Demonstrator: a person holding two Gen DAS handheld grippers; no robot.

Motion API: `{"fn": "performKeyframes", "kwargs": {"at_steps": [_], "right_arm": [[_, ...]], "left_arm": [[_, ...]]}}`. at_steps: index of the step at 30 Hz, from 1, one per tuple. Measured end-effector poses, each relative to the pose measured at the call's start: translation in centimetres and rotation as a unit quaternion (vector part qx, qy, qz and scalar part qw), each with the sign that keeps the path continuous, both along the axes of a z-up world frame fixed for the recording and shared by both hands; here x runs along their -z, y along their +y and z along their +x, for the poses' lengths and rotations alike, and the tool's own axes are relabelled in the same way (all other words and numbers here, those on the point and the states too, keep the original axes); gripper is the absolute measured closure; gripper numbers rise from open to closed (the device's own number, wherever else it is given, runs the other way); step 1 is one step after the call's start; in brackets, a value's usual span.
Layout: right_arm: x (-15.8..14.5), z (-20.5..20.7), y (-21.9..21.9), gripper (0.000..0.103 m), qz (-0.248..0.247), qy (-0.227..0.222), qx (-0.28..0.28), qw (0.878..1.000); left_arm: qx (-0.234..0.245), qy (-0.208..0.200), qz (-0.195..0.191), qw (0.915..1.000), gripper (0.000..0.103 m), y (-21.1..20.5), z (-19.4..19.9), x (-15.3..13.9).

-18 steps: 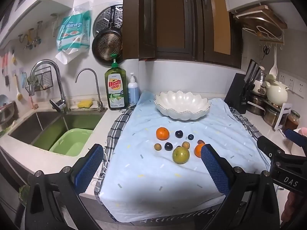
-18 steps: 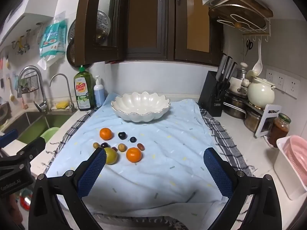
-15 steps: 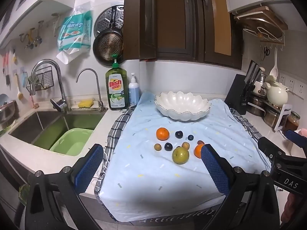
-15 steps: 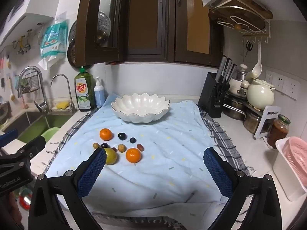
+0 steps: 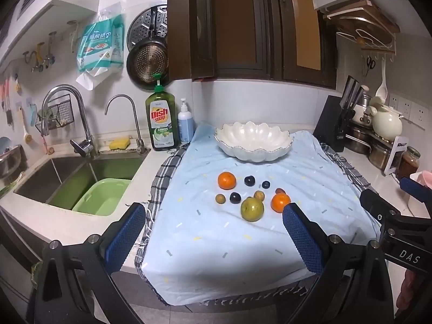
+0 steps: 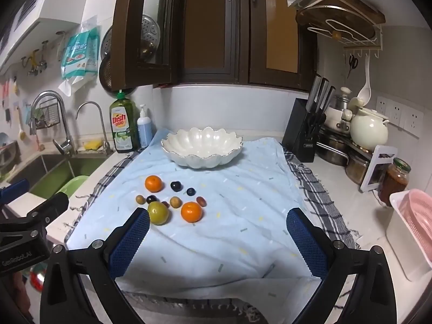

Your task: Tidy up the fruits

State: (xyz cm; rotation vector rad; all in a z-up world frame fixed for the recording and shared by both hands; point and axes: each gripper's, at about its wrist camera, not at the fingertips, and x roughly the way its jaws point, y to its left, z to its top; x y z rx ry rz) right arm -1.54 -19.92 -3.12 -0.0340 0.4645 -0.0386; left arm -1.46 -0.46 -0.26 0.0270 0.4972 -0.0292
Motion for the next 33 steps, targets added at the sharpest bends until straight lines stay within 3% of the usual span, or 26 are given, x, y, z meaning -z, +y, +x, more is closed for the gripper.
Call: {"fn": "performKeyframes", "kwargs": {"at_steps": [33], "right_arm": [[-0.4, -2.2, -0.8, 0.001, -0.005, -0.015, -0.017, 1.0]], "left_arm": [[-0.009, -0.011, 0.004, 0.9999, 0.0, -1.0, -2.7, -0.6]]}}
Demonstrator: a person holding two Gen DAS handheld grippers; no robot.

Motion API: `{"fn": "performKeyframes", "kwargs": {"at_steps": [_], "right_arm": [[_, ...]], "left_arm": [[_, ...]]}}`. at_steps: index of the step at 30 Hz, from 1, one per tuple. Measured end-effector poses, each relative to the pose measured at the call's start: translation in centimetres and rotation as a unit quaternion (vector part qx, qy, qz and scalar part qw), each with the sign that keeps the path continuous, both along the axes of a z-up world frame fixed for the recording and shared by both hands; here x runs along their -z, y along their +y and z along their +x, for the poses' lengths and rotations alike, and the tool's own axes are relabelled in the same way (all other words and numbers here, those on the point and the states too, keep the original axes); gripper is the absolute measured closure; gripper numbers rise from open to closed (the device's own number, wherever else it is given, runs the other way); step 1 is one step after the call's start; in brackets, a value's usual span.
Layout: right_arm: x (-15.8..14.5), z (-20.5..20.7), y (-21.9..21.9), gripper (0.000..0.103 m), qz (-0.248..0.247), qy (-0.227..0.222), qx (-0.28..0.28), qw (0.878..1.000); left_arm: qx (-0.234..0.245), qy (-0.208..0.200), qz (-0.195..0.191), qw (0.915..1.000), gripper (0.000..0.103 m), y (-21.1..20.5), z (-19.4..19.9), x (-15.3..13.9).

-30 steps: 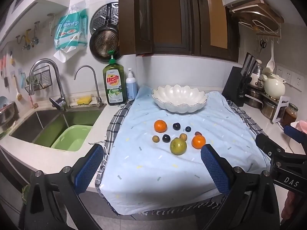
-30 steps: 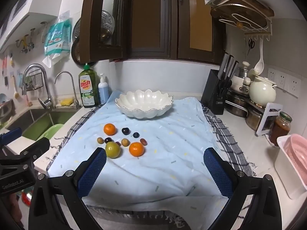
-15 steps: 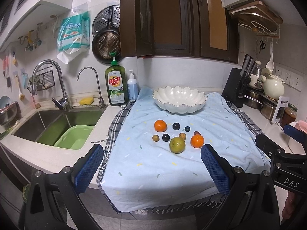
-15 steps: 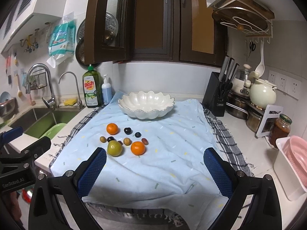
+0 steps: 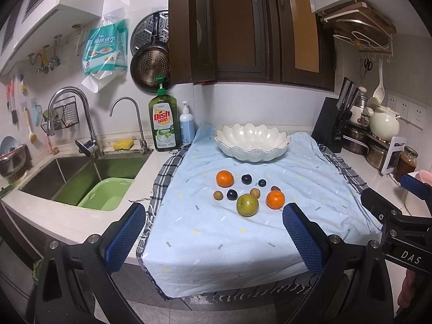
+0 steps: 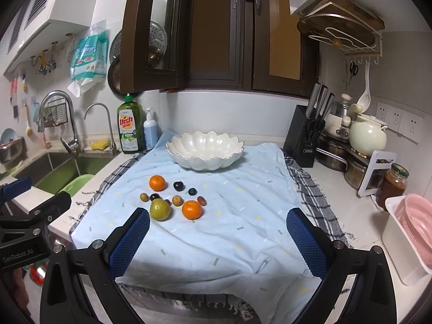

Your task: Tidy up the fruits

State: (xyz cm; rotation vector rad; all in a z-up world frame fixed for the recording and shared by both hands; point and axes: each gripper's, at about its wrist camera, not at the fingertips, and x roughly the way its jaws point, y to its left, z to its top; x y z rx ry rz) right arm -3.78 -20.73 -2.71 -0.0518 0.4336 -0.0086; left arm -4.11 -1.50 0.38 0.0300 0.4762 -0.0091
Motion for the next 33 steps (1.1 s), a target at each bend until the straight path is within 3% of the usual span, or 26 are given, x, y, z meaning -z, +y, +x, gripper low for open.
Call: {"fn": "performKeyframes", "kwargs": {"at_steps": [33], "right_arm": [[-0.74, -0.61, -0.52, 0.001, -0.002, -0.009, 0.0, 1.0]], "left_arm": [[0.006, 0.001, -0.002, 1.0, 0.0, -0.77, -0.52, 0.11]]}}
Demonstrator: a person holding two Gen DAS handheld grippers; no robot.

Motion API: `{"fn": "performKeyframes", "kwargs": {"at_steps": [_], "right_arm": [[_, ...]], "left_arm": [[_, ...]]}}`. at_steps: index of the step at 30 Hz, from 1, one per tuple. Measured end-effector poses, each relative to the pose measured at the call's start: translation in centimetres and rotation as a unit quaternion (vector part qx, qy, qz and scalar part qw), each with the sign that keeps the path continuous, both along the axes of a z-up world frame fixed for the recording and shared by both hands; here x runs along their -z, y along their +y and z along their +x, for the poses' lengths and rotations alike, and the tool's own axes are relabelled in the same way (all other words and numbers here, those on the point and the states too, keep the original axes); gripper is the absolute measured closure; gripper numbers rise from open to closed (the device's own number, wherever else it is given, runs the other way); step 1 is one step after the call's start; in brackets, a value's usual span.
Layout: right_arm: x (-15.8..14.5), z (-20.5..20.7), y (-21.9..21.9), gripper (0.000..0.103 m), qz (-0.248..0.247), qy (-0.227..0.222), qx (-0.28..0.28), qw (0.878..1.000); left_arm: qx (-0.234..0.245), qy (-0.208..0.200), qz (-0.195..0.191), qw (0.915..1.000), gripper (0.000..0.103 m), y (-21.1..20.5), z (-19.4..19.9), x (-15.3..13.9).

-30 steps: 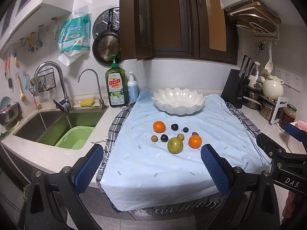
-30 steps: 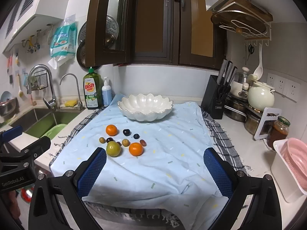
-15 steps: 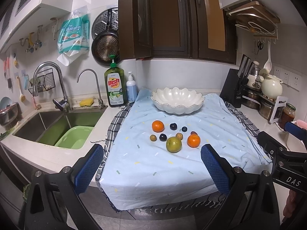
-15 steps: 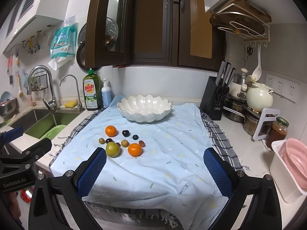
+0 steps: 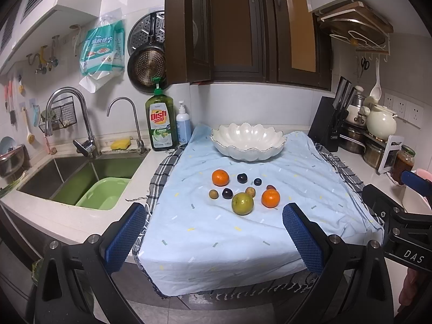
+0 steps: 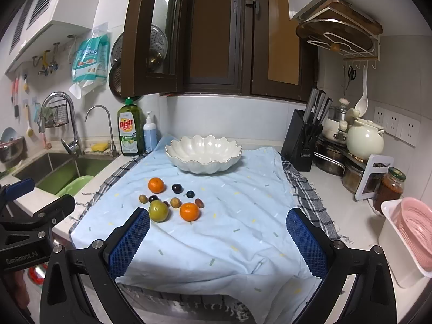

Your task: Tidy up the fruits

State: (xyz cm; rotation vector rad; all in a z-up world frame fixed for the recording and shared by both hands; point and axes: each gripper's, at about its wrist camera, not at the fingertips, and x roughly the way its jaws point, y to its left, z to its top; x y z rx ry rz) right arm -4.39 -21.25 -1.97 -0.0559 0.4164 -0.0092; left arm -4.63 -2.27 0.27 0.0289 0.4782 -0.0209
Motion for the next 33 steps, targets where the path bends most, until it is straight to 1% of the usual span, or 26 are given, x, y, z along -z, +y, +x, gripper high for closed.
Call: {"fn": "performKeyframes", "kwargs": {"at_steps": [15, 21, 25, 28, 33], "right_arm": [[0.1, 0.0, 0.0, 0.001, 0.0, 0.0, 0.001, 1.0], [0.3, 1.1, -0.8, 0.001, 0.014, 0.013, 0.003, 1.0], [0.8, 2.3, -0.7, 0.001, 0.017, 0.024, -0.007, 1.0], [1.4, 3.2, -0.6, 0.001, 0.021, 0.031, -0.012, 0.999], [2.5, 5.2, -0.6, 0.001, 0.03, 0.042, -0.016, 0.999]], "left_arm": [[-0.003, 0.002, 0.007, 1.0, 0.0, -0.8, 0.6, -0.1], [-0.011, 0.007, 0.012, 0.9998, 0.0, -1.0, 1.4, 0.6], [0.005, 0.012, 0.013, 0.9998, 0.0, -1.1, 2.2, 1.2], [0.017, 0.015, 0.028, 0.9994, 0.0, -1.4, 3.2, 1.8], [0.037, 0.022, 0.036, 0.9984, 0.008, -1.8, 5.2, 2.7]]}}
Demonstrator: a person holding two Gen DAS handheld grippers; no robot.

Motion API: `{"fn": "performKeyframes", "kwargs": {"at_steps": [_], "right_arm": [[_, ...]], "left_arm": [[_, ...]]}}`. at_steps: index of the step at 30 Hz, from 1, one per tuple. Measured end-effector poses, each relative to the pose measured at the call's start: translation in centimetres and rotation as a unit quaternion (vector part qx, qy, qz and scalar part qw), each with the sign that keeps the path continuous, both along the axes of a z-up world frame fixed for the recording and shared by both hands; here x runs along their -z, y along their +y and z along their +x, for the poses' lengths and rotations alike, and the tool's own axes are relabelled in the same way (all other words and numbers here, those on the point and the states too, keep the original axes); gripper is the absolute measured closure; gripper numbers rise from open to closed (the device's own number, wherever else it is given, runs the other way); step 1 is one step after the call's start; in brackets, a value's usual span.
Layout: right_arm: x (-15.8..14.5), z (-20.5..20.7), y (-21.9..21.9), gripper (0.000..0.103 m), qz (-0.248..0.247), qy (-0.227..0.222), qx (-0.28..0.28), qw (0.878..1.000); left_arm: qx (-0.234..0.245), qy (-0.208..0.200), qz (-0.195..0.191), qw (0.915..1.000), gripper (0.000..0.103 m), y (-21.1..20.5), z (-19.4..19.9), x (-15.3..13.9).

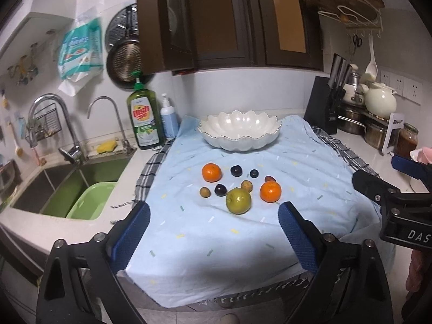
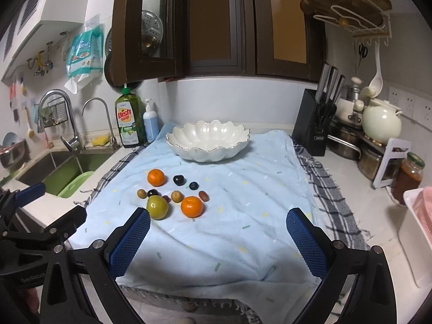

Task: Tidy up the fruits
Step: 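Grasp the green fruit with the left tool while the right tool grasps the mandarin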

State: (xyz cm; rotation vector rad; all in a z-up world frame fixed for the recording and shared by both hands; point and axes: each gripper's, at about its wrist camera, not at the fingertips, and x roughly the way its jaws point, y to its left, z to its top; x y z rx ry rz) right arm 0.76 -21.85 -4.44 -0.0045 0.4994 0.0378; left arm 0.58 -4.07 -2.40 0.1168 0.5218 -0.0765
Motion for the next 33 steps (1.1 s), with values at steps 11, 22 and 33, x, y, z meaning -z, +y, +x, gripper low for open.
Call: {"fn": "performKeyframes", "kwargs": {"at_steps": [11, 22, 33], "right_arm": [[2.6, 6.5, 1.4, 0.014, 0.007, 0.048, -0.036, 0.998], [6.5, 13.3, 3.3, 0.032, 0.019, 0.137, -0.066, 0.988], [10.0, 17.6, 4.6, 0.043, 0.023, 0.216, -0.069, 0.974]], "left_arm": [[0.045, 0.026, 0.028, 0.9983, 0.022, -0.8, 5.6, 2.2], [0.116, 0.109, 0.021, 0.987, 0.038, -0.6, 12.3, 5.9], [0.209, 0.161, 0.027, 0.964, 0.042, -1.1, 15.9, 9.0]]}}
